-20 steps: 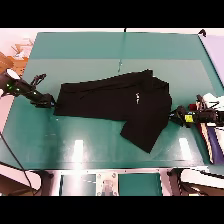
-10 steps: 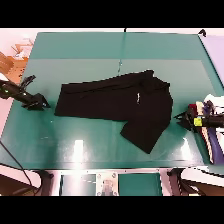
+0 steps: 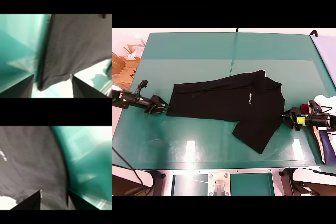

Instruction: Fold the shirts.

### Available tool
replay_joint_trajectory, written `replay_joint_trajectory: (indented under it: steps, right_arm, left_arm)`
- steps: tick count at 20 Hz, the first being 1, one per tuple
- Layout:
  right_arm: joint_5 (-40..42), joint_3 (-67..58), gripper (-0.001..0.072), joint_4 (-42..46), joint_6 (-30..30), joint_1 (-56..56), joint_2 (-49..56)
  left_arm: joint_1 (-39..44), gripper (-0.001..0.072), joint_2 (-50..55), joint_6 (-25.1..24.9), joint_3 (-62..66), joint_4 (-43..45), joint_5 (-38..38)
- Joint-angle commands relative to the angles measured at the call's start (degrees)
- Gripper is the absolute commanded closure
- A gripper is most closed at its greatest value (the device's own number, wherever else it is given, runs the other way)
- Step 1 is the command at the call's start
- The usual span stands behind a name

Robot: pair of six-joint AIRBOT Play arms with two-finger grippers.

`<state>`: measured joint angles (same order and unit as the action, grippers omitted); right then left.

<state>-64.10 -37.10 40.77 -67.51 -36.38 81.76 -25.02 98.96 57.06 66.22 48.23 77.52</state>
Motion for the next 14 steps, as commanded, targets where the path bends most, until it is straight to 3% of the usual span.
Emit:
replay_joint_trajectory:
  steps: [1, 10, 12, 13, 14]
  right_arm:
    - [1.66, 0.26, 0.0292, -3.74, 2.05, 2.25, 1.86]
    - [1.70, 0.28, 0.0293, -3.96, 3.28, 2.27, 1.88]
    - [1.68, 0.28, 0.0323, -4.17, 3.30, 2.25, 1.86]
    - [1.55, 0.28, 0.0324, -4.17, 3.30, 2.27, 1.86]
    - [1.46, 0.28, 0.0380, -4.20, 3.30, 2.25, 1.86]
  left_arm:
    - [0.00, 0.0147, 0.31, -3.63, -5.09, -3.67, -4.52]
    - [-0.02, 0.0149, 0.31, -6.27, -6.40, -8.02, -2.82]
    - [0.59, 0.0253, 0.31, -7.67, -6.38, -9.90, -3.39]
    - [1.33, 0.0285, 0.33, -7.93, -6.38, -9.68, -3.39]
    - [2.10, 0.0285, 0.35, -8.07, -6.40, -9.64, -3.37]
